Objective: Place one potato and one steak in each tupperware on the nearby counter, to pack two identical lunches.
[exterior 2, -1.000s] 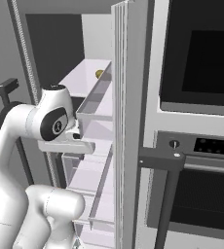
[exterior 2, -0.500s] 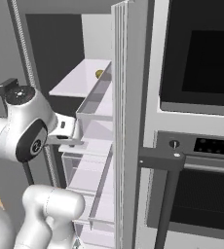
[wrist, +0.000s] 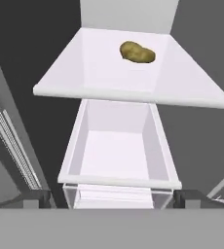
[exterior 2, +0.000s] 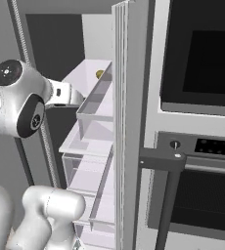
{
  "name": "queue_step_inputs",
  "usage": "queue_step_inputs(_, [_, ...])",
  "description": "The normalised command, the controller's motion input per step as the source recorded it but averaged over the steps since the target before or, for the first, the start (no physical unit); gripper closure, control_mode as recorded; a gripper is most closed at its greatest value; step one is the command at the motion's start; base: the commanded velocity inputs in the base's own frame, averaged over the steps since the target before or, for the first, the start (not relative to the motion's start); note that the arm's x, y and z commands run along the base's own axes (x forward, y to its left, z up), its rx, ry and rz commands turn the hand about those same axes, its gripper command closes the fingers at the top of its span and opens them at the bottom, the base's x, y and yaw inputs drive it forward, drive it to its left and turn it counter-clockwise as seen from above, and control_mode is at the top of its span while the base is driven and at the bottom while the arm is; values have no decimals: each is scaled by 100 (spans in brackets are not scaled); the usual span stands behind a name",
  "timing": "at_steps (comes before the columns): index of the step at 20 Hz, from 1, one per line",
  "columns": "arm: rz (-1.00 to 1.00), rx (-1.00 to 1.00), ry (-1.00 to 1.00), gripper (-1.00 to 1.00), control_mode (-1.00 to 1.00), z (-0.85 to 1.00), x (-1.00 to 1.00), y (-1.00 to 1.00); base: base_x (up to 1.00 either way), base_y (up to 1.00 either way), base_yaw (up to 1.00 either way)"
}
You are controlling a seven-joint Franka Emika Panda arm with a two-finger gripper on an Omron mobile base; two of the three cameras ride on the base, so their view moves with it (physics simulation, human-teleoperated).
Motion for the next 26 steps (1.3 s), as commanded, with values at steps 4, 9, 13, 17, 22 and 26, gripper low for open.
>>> queue_step_inputs(4, [-2, -4, 1, -100, -100, 62, 97, -1, 0, 0, 0])
queue_step_inputs(9, [8, -5, 2, -100, -100, 2, 100, -9, 0, 0, 0])
queue_step_inputs(13, [21, 0, 0, -100, -100, -3, 100, -55, 0, 0, 0])
queue_step_inputs(17, [27, -4, 19, -100, -100, 7, 87, -54, 0, 0, 0])
queue_step_inputs(22, [21, -10, 21, -100, -100, -1, 64, -9, 0, 0, 0])
queue_step_inputs(26, [3, -6, -2, -100, -100, -8, 19, 17, 0, 0, 0])
